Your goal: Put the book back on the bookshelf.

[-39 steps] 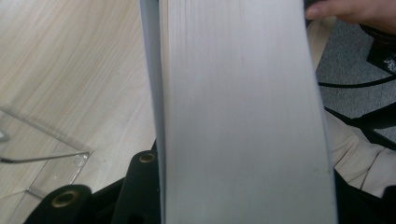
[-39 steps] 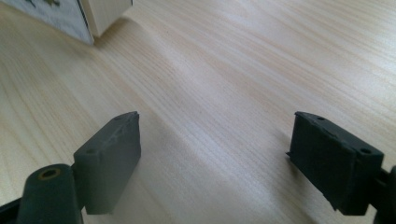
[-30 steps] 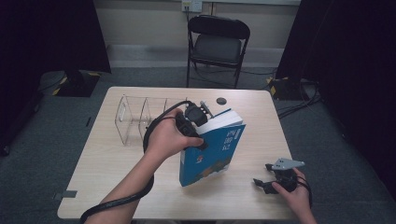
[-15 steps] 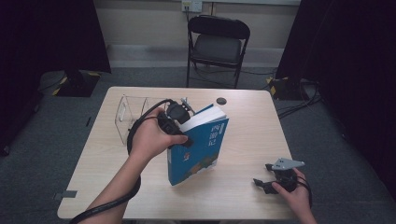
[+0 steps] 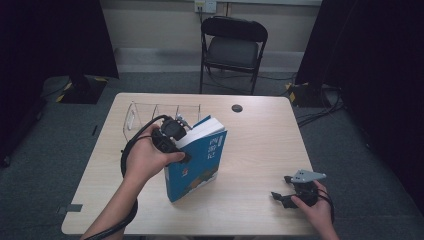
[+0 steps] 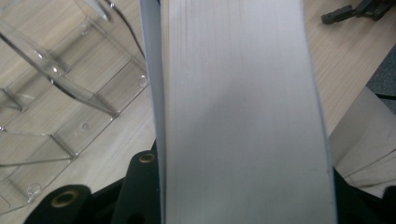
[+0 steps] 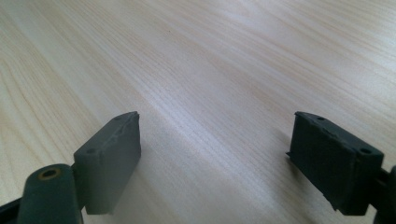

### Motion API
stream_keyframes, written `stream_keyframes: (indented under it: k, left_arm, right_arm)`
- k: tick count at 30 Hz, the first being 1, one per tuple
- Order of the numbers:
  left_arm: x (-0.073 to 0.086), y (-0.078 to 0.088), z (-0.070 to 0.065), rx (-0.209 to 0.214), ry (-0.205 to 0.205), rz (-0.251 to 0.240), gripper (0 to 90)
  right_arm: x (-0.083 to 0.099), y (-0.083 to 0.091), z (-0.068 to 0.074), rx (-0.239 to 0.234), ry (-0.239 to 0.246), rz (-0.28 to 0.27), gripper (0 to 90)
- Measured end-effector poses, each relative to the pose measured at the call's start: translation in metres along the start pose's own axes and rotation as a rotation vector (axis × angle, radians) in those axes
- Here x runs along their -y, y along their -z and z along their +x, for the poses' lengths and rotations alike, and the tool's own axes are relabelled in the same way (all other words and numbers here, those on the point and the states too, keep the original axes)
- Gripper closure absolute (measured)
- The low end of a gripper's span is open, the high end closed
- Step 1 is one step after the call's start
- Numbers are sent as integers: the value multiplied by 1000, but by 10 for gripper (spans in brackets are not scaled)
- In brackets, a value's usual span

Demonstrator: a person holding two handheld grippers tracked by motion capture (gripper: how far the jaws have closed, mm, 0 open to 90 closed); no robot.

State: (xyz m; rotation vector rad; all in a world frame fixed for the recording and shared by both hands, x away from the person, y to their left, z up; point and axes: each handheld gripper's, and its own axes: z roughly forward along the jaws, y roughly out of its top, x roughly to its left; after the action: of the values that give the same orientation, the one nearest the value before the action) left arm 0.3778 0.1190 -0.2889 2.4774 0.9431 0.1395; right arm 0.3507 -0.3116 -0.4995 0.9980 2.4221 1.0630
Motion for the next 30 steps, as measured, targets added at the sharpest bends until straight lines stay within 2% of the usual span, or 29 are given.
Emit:
stream_keyframes:
  k: [6, 12, 16, 19, 21, 26, 28, 30]
  left_arm:
    - [14, 0, 0, -19, -33, -33, 616]
    - [32, 1, 4, -32, -30, -64, 615]
    - [31, 1, 2, -40, -28, -54, 612]
    - [31, 0, 0, -43, -47, -51, 604]
    - [31, -2, -1, -45, -42, -19, 576]
    - [33, -2, -1, -33, -45, -63, 554]
    - [33, -2, -2, -34, -49, -65, 530]
    - [32, -1, -1, -42, -54, -42, 512]
  right_arm:
    - [0, 0, 0, 0, -3, -1, 160]
    - [0, 0, 1, -2, -5, -3, 160]
    - [0, 0, 1, -1, -4, -3, 160]
    - [0, 0, 1, -2, -4, -3, 160]
    - [0, 0, 1, -1, -5, -3, 160]
    - [0, 0, 1, -1, -5, -3, 160]
    - [0, 0, 1, 0, -5, -3, 159]
    - [0, 0, 1, 0, -5, -3, 159]
